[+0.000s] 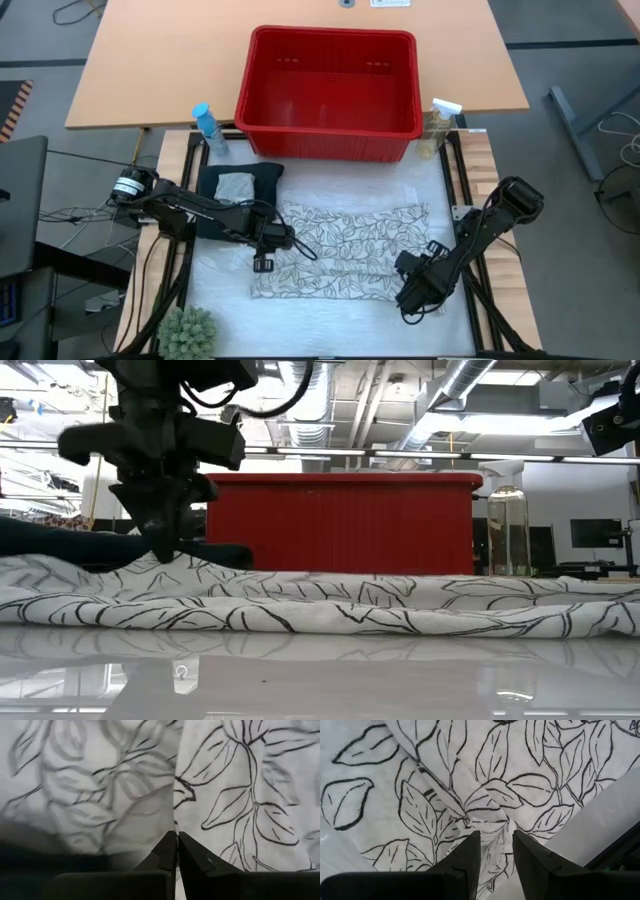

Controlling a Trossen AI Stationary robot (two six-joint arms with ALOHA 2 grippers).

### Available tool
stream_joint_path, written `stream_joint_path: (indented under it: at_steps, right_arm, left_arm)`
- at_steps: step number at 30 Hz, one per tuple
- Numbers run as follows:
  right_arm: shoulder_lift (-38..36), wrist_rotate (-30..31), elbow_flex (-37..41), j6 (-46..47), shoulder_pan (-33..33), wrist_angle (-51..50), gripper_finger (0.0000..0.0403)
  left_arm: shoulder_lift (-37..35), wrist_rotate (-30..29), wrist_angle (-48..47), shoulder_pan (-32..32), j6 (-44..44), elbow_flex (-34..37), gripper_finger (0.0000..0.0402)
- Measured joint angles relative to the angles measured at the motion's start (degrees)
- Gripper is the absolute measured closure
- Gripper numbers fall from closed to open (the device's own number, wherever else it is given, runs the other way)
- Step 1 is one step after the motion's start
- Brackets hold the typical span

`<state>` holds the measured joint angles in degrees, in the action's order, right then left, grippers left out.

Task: Fold Laundry from Bin
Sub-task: Fold the white patterned shirt

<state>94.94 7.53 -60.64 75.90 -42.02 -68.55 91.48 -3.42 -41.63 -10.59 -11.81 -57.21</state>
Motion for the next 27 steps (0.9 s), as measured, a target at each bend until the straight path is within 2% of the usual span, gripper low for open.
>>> stream_joint_path:
  at_steps: [2, 11, 19, 27]
  right_arm:
    - [0.00, 0.00, 0.00, 0.01, 0.00, 0.01, 0.0264]
    - [0.00, -0.02, 0.00, 0.13, 0.00, 0.01, 0.0264]
    - [0.00, -0.08, 0.00, 0.81, 0.05, -0.23, 0.0264]
    - [-0.02, -0.54, 0.00, 1.22, 0.04, -0.37, 0.0264]
  left_arm:
    - [-0.02, -1.86, -1.18, 0.00, -0.95, 0.02, 0.0402]
    - [-0.02, -3.18, -1.09, -0.26, -4.25, 0.07, 0.0401]
    - [-0.02, -12.31, -6.40, -0.24, -11.09, 0.11, 0.0384]
    - [-0.02, -9.18, -3.42, -0.33, -10.17, 0.07, 0.0346]
